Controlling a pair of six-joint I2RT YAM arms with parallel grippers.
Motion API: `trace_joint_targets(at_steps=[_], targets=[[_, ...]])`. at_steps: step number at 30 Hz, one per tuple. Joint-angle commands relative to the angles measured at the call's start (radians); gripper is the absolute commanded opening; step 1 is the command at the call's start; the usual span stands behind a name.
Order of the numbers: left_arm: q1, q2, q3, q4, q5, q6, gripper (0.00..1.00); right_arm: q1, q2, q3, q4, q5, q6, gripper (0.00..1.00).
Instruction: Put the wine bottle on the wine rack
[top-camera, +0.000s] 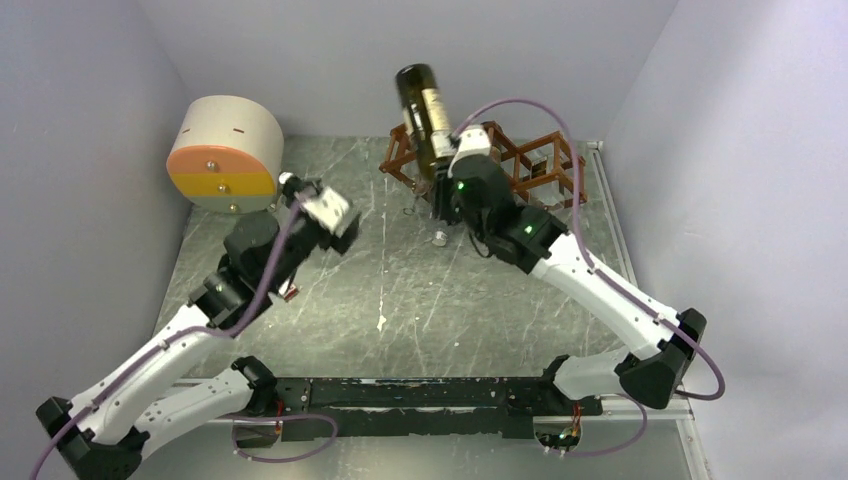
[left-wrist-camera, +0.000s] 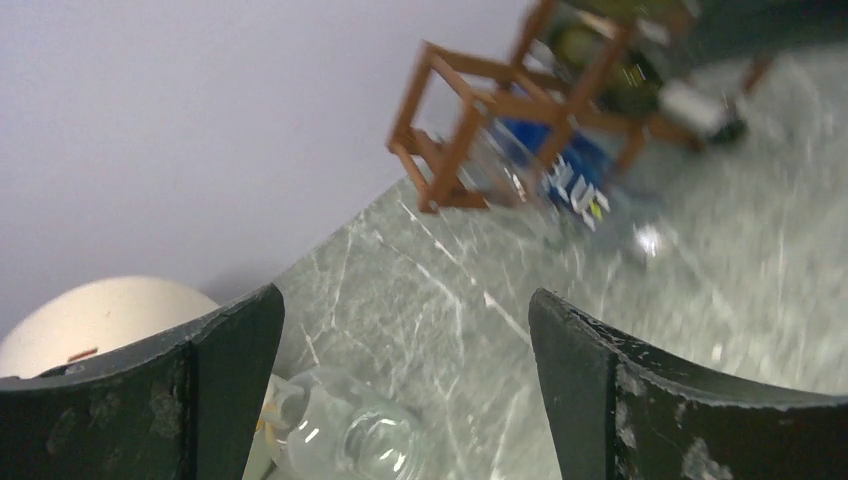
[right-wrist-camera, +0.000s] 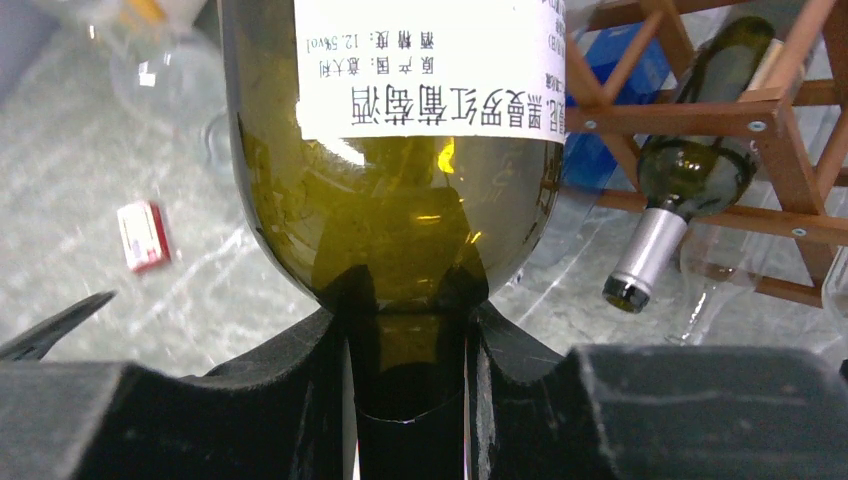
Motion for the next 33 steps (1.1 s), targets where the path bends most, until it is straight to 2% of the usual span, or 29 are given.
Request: trace_joint_targets(at_steps=[1,3,5,9,14,20,33], targets=[[0.052,0.132,0.253,-0.146,-0.19,-0.4,0.95,-0.166,-0.014,0.016,0.178,-0.096,0.146,0.0],[0.085,0.212,0.338,-0.261,-0.183,-0.465,0.95,-0.232,-0.012,-0.01,0.211,-0.152,0.195,0.0],[0.113,0.266,0.364,-0.303,-0.158,-0.514,0.95,-0.262,0.003,-0.02,0.229,-0.183,0.232,0.0],[0.148,0.266,0.311,-0.26,-0.046,-0.535,0.95,-0.296,0.045,-0.021,0.23,-0.2,0.299,0.0],[0.162,0.24,0.279,-0.242,-0.033,-0.538,0.95,-0.313,0.069,-0.07,0.299,-0.239,0.348,0.0],[0.191,0.235,0.264,-0.226,0.078,-0.579,0.95,-0.32,0.128,-0.063,0.318,-0.224,0.383,0.0],[0.199,0.233,0.239,-0.209,0.09,-0.58,0.95,-0.347,0.191,-0.108,0.377,-0.242,0.452,0.0]])
